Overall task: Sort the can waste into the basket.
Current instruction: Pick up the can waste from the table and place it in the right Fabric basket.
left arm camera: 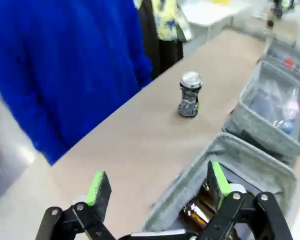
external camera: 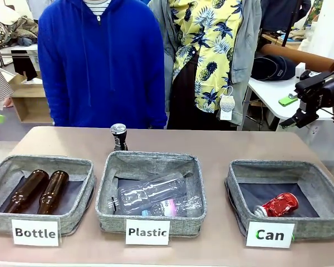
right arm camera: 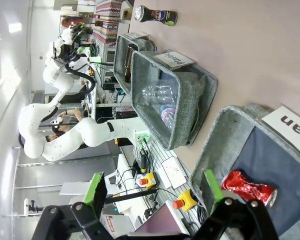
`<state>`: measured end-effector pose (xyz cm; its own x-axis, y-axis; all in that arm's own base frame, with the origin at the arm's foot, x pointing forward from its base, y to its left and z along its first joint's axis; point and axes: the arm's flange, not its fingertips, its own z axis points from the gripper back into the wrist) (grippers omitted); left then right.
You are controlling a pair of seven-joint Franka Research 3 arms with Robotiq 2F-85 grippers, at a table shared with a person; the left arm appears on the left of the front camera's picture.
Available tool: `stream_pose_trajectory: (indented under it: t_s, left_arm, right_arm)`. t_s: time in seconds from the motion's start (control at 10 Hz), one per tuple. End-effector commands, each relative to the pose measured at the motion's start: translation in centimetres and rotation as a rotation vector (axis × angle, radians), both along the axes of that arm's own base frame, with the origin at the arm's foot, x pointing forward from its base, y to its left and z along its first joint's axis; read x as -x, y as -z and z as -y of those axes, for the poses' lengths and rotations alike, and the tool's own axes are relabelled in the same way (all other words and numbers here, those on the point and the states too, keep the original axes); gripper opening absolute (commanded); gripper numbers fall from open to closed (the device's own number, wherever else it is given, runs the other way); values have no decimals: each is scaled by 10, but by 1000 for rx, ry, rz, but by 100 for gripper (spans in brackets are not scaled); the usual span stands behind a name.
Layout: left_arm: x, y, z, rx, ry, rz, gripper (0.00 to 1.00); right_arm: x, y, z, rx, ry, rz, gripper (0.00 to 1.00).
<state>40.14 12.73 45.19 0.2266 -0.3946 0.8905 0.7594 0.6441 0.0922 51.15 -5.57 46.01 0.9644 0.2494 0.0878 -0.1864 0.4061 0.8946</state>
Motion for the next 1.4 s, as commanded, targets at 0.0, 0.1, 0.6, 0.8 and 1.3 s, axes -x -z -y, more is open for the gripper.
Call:
stream_pose_trajectory:
  t_s: [0.0, 0.1, 0.6, 0.8, 1.3]
  left_arm:
    - [-49, 26, 44, -108, 105, 150, 100]
    - [-68, 33, 73, -135, 200, 208, 100]
    - [-83, 38, 113, -184, 255, 267, 100]
    - [-95, 47, 115, -201, 245, 296, 100]
    - [-154, 86, 136, -26, 462, 40, 100]
  right_arm:
    - [1, -3, 1, 0, -8, 14, 100]
    - [1, -3, 1, 0, -8, 14, 100]
    - [1, -3, 1, 0, -8, 14, 100]
    - [1, -3, 1, 0, -8, 14, 100]
    - [1, -3, 1, 0, -8, 14, 100]
